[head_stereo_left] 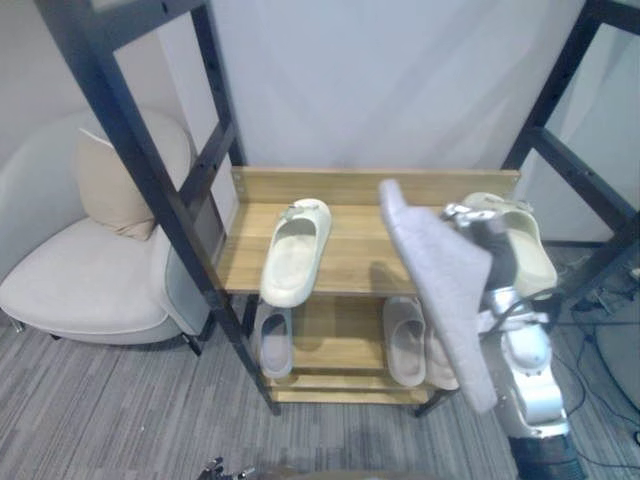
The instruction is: Organize the slippers on the shoe rack
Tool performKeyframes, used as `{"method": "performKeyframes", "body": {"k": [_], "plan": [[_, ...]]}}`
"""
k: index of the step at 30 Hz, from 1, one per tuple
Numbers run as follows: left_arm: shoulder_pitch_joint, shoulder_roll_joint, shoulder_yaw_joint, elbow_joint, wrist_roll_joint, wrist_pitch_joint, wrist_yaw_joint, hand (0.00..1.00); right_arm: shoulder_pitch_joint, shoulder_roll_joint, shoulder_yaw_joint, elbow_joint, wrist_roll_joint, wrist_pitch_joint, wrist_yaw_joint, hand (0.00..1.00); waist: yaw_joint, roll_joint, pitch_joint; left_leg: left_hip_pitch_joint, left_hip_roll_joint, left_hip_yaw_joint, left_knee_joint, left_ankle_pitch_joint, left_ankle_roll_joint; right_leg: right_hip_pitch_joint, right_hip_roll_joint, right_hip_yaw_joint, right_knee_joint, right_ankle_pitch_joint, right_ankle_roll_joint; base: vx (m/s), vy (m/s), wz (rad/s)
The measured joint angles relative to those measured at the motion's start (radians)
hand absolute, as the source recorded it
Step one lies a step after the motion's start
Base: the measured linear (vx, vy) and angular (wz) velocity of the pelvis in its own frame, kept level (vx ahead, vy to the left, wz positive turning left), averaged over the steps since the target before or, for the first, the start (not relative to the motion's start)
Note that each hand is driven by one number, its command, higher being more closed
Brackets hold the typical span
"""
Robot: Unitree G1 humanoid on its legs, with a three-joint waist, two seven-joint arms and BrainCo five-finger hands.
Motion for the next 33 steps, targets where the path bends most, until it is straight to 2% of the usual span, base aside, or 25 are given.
{"method": "performKeyframes", "body": {"k": [2, 4, 5, 7, 8, 10, 11, 13, 14, 16, 17, 22, 25, 27, 31, 33], "plan": [[0.000, 0.000, -0.001, 0.007, 0.000, -0.009, 0.000, 0.00, 0.011, -0.001, 0.031, 0.000, 0.000, 0.000, 0.014, 1.00, 0.001, 0.001, -0.001, 0.004, 0.001, 0.000, 0.000, -0.001, -0.001, 0.004, 0.001, 0.000, 0.001, 0.000, -0.001, 0.00, 0.000, 0.00], [-0.002, 0.002, -0.009, 0.016, 0.000, -0.016, 0.000, 0.00, 0.028, -0.020, 0.129, 0.001, -0.001, 0.001, 0.040, 1.00, 0.002, 0.005, 0.004, 0.011, 0.004, -0.004, 0.009, -0.008, -0.012, 0.019, 0.003, -0.006, 0.008, -0.007, -0.004, -0.02, -0.009, 0.04], [-0.003, 0.003, -0.010, 0.016, 0.000, -0.016, 0.000, 0.00, 0.029, -0.023, 0.140, 0.001, -0.002, 0.001, 0.043, 1.00, 0.002, 0.006, 0.004, 0.010, 0.006, -0.004, 0.013, -0.011, -0.011, 0.017, 0.001, -0.006, 0.013, -0.010, -0.006, -0.03, 0.002, 0.07], [-0.019, 0.002, -0.032, 0.022, 0.001, -0.019, 0.000, 0.00, 0.031, -0.062, 0.252, 0.010, -0.005, 0.000, 0.066, 1.00, 0.006, 0.018, 0.020, -0.016, 0.020, -0.008, 0.077, -0.049, -0.012, -0.020, 0.000, -0.012, 0.116, -0.072, -0.016, -0.08, 0.008, 0.10], [-0.021, 0.002, -0.035, 0.024, 0.001, -0.019, 0.000, 0.00, 0.030, -0.065, 0.262, 0.012, -0.005, 0.000, 0.066, 1.00, 0.007, 0.019, 0.022, -0.026, 0.022, -0.008, 0.088, -0.053, -0.012, -0.028, 0.000, -0.012, 0.129, -0.079, -0.018, -0.09, 0.010, 0.09], [-0.054, 0.010, -0.074, 0.039, 0.001, -0.021, -0.004, 0.00, -0.005, -0.091, 0.376, 0.051, -0.043, -0.003, 0.070, 1.00, 0.011, 0.036, 0.046, -0.125, 0.036, -0.017, 0.228, -0.103, -0.013, -0.145, -0.013, -0.020, 0.318, -0.164, -0.022, -0.05, -0.005, 0.15], [-0.058, 0.011, -0.077, 0.039, 0.001, -0.022, -0.005, 0.00, -0.010, -0.092, 0.383, 0.056, -0.046, -0.003, 0.070, 1.00, 0.012, 0.038, 0.052, -0.132, 0.036, -0.018, 0.240, -0.105, -0.013, -0.152, -0.014, -0.022, 0.333, -0.170, -0.021, -0.04, -0.021, 0.27], [-0.118, 0.019, -0.107, 0.046, 0.000, -0.022, -0.018, 0.00, -0.096, -0.112, 0.455, 0.141, -0.087, -0.002, 0.065, 1.00, 0.020, 0.035, 0.127, -0.232, 0.039, -0.032, 0.377, -0.137, -0.002, -0.264, -0.038, -0.039, 0.506, -0.233, -0.025, -0.13, -0.035, 0.25], [-0.128, 0.019, -0.107, 0.046, -0.001, -0.023, -0.018, 0.00, -0.115, -0.120, 0.468, 0.155, -0.095, -0.001, 0.063, 1.00, 0.026, 0.037, 0.139, -0.256, 0.041, -0.034, 0.403, -0.144, -0.003, -0.288, -0.044, -0.040, 0.533, -0.243, -0.029, -0.21, -0.046, 0.15], [-0.174, 0.017, -0.117, 0.045, -0.002, -0.029, -0.018, 0.00, -0.184, -0.155, 0.513, 0.212, -0.134, 0.000, 0.055, 1.00, 0.043, 0.048, 0.183, -0.372, 0.050, -0.060, 0.520, -0.175, -0.006, -0.384, -0.055, -0.068, 0.640, -0.286, -0.045, -0.22, -0.086, 0.40], [-0.217, 0.020, -0.115, 0.033, -0.017, -0.035, -0.015, 0.00, -0.295, -0.163, 0.571, 0.299, -0.217, 0.012, 0.047, 1.00, 0.059, 0.047, 0.225, -0.512, 0.058, -0.094, 0.649, -0.211, -0.024, -0.506, -0.084, -0.120, 0.777, -0.349, -0.059, -0.22, -0.130, 0.50], [-0.244, 0.025, -0.115, 0.021, -0.021, -0.032, 0.004, 0.00, -0.368, -0.163, 0.561, 0.329, -0.279, 0.012, 0.008, 1.00, 0.063, 0.045, 0.273, -0.599, 0.071, -0.104, 0.726, -0.222, -0.032, -0.582, -0.124, -0.177, 0.870, -0.372, -0.079, -0.06, -0.055, 0.08], [-0.309, 0.028, -0.115, 0.012, -0.055, -0.032, 0.023, 0.00, -0.453, -0.143, 0.474, 0.352, -0.373, 0.014, -0.099, 1.00, 0.062, 0.041, 0.307, -0.776, 0.073, -0.124, 0.855, -0.248, -0.041, -0.739, -0.158, -0.201, 1.009, -0.415, -0.104, -0.07, -0.035, 0.11], [-0.323, 0.028, -0.114, -0.002, -0.070, -0.032, 0.031, 0.00, -0.492, -0.133, 0.428, 0.388, -0.408, 0.029, -0.149, 1.00, 0.064, 0.038, 0.347, -0.826, 0.078, -0.138, 0.915, -0.264, -0.047, -0.780, -0.167, -0.212, 1.069, -0.436, -0.116, -0.08, -0.029, 0.10], [-0.323, 0.011, -0.068, -0.030, -0.098, -0.030, 0.049, 0.00, -0.512, -0.108, 0.352, 0.396, -0.446, 0.032, -0.235, 1.00, 0.069, 0.033, 0.356, -0.942, 0.081, -0.146, 1.027, -0.292, -0.045, -0.885, -0.200, -0.229, 1.186, -0.477, -0.130, -0.05, -0.010, 0.03], [-0.323, 0.000, -0.034, -0.057, -0.098, -0.030, 0.052, 0.00, -0.517, -0.092, 0.322, 0.395, -0.464, 0.033, -0.263, 1.00, 0.074, 0.028, 0.360, -0.993, 0.084, -0.147, 1.074, -0.304, -0.046, -0.935, -0.206, -0.224, 1.233, -0.497, -0.122, -0.08, -0.012, -0.05]]}}
